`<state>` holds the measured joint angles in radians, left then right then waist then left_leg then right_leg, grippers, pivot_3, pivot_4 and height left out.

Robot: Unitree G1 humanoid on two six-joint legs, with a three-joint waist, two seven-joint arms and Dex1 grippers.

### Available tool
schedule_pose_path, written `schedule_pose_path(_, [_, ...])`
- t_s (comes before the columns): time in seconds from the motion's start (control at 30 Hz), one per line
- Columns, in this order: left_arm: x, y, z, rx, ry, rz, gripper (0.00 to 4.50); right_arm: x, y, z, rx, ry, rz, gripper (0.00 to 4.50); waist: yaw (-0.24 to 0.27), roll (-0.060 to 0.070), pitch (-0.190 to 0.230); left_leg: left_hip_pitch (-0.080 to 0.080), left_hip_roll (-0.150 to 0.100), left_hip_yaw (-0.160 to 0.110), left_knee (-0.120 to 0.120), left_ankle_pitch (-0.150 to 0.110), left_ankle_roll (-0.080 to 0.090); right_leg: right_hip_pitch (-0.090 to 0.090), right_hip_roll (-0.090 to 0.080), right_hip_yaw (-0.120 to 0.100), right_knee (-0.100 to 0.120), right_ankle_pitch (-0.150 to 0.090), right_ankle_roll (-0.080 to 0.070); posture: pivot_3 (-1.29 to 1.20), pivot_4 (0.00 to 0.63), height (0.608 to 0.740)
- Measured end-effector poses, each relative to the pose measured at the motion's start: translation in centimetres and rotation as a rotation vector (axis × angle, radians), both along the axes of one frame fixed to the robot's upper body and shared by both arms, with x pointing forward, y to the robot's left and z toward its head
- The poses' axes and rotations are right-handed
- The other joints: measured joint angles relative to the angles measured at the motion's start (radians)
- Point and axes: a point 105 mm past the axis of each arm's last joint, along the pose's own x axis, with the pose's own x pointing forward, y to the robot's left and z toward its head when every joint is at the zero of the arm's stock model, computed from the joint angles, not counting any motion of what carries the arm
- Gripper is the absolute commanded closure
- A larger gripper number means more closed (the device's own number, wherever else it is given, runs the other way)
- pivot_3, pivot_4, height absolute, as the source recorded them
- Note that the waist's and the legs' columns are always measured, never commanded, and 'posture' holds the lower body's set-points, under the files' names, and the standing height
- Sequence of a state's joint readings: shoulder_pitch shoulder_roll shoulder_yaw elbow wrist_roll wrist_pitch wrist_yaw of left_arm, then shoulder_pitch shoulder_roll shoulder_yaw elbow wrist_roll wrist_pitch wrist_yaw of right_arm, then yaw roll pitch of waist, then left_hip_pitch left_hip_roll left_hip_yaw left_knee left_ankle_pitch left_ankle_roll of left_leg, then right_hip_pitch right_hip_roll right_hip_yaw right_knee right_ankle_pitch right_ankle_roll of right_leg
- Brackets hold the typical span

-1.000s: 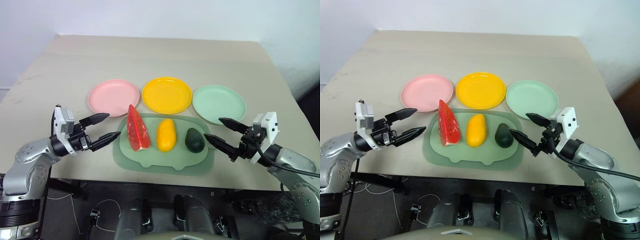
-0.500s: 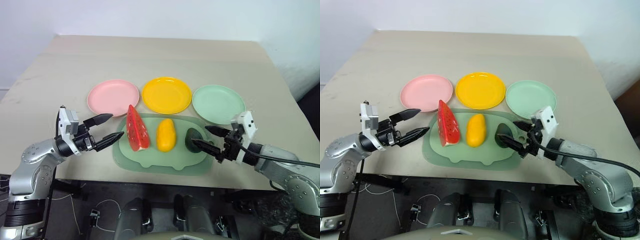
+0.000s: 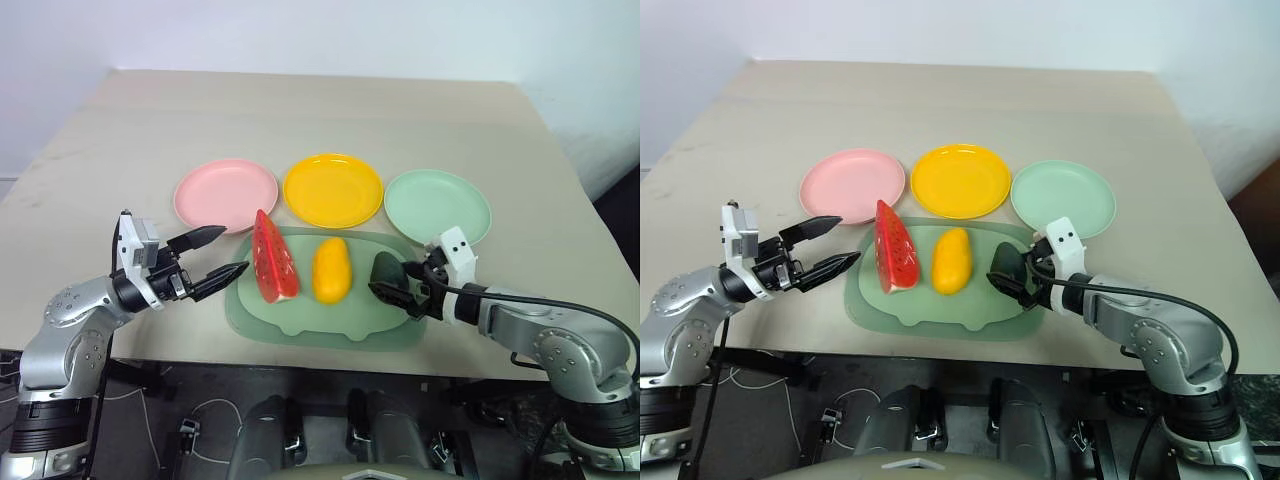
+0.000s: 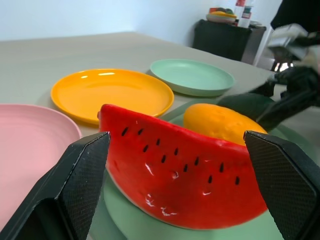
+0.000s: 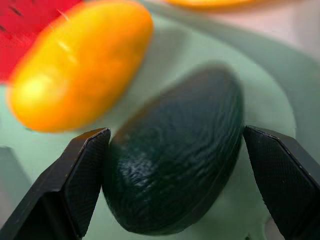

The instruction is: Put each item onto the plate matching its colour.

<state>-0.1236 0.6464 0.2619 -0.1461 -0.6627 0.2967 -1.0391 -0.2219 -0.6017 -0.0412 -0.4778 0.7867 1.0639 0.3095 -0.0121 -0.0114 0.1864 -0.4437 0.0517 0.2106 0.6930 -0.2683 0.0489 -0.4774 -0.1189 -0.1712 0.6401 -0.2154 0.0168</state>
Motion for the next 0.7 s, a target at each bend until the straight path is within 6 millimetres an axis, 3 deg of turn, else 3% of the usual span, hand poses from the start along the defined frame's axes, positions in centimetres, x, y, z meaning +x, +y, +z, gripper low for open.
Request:
schedule_pose_path(0.1, [-0.1, -0.1, 0.1, 0.003, -0.008, 0.000, 0.00, -0.1, 0.1, 0.3, 0.014, -0.012, 0.022, 1.17, -0.001, 0.000, 0.000, 0.000, 0.000, 0.000, 0.000, 0.000, 0.000, 0.000, 0.000, 0.000, 0.000, 0.000, 0.000, 0.00, 0.150, 0.696])
schedule_pose_path(0.27, [0.0, -0.1, 0.2, 0.003, -0.009, 0.011, 0.00, 0.1, 0.4, 1.7, 0.036, -0.054, 0.065, 1.29, -0.001, 0.000, 0.000, 0.000, 0.000, 0.000, 0.000, 0.000, 0.000, 0.000, 0.000, 0.000, 0.000, 0.000, 0.001, 0.00, 0.150, 0.696])
schedule_pose_path(0.43, [-0.1, -0.1, 0.2, 0.005, -0.011, 0.025, 0.00, 0.8, 0.1, 5.0, 0.059, -0.153, 0.099, 1.31, -0.001, 0.000, 0.000, 0.000, 0.000, 0.000, 0.000, 0.000, 0.000, 0.000, 0.000, 0.000, 0.000, 0.000, 0.000, 0.00, 0.150, 0.696])
schedule_pose_path(0.57, [-0.4, -0.2, 0.2, 0.009, -0.015, 0.029, 0.00, 4.4, -1.9, 7.3, 0.033, -0.237, -0.021, 1.31, -0.004, 0.000, 0.000, 0.000, 0.000, 0.001, 0.000, 0.000, 0.000, 0.000, 0.000, 0.000, 0.000, 0.000, 0.000, 0.00, 0.150, 0.696])
schedule_pose_path(0.7, [-0.5, 0.0, 0.1, 0.009, -0.012, 0.048, 0.00, 8.0, -4.8, 5.9, -0.065, -0.215, -0.177, 1.31, -0.002, 0.000, 0.000, -0.001, 0.000, 0.001, -0.001, 0.000, 0.000, -0.002, 0.000, 0.000, 0.000, 0.001, -0.001, 0.00, 0.150, 0.696])
